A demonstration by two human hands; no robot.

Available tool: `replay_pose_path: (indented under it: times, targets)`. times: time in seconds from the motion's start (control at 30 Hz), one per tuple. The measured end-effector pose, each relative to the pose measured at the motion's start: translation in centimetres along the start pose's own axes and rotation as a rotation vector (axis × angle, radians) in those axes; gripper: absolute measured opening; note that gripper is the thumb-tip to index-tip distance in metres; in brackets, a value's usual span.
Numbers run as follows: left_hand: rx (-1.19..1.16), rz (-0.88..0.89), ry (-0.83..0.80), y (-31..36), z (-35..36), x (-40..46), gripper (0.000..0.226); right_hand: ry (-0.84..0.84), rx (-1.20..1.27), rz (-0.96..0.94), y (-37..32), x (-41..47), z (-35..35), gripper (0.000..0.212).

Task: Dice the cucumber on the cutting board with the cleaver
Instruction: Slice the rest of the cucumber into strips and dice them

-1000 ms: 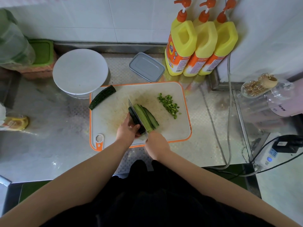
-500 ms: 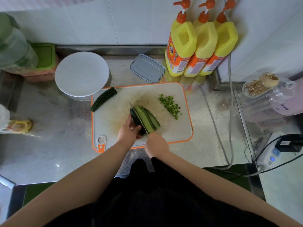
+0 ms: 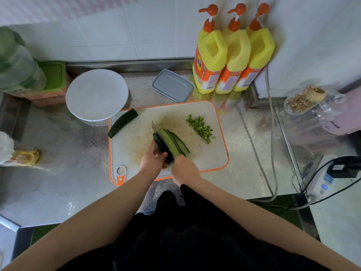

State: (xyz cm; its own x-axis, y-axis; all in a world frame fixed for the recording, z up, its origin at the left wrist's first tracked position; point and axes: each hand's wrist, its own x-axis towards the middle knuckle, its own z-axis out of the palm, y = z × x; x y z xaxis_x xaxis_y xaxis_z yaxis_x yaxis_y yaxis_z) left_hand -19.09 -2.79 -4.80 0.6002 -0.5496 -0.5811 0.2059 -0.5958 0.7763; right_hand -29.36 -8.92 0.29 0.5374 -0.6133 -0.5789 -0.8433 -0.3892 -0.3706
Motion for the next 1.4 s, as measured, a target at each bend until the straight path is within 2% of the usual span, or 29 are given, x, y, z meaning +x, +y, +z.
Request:
replay_pose_path:
  times: [0.17,0.27,0.47,0.6,0.8,0.9,1.07,1.2,1.27,1.37,1.4]
  targets:
    - [-0.002,0.012,-0.005,0.5,-0.1,-0.5,0.074,-0.006,0.113,0.046,1.0,0.0,0.0,0.017]
    - [-0.009,0.016,-0.013,0.6,-0.2,-0.8,0.074,0.029,0.176,0.009,1.2,-0.3,0.2,0.019]
    - [-0.029,0.011,-0.022,0.7,-0.1,-0.8,0.073,0.062,0.055,-0.126,1.7,-1.5,0.9,0.026]
    - [-0.073,0.004,-0.040,0.6,-0.1,-0.9,0.074,0.015,0.062,-0.035,0.9,-1.2,0.9,0.022]
    - [-0.076,-0.023,-0.036,0.1,-0.1,-0.3,0.076,-0.039,-0.007,0.016,0.1,-0.5,0.7,0.042]
    - [-0.070,-0.023,-0.033,-0.1,0.0,-0.1,0.076,-0.037,0.023,0.014,0.0,0.0,0.3,0.037]
    - [-0.061,-0.040,-0.021,0.3,-0.1,-0.6,0.073,-0.065,0.258,0.059,1.3,0.8,-0.4,0.007]
    - [-0.073,-0.065,-0.021,0.3,-0.2,-0.5,0.071,-0.106,0.410,0.117,1.8,0.7,-0.6,0.011]
    - [-0.066,-0.054,-0.030,0.3,-0.1,-0.6,0.067,-0.105,0.393,0.115,1.7,0.7,-0.6,0.015]
    - [-0.062,-0.019,-0.036,0.3,0.0,-0.7,0.057,-0.052,0.249,0.057,1.0,0.5,-0.7,0.005]
    - [-0.069,-0.016,-0.033,0.1,0.0,-0.5,0.056,-0.036,0.186,0.032,0.6,0.3,-0.6,0.013]
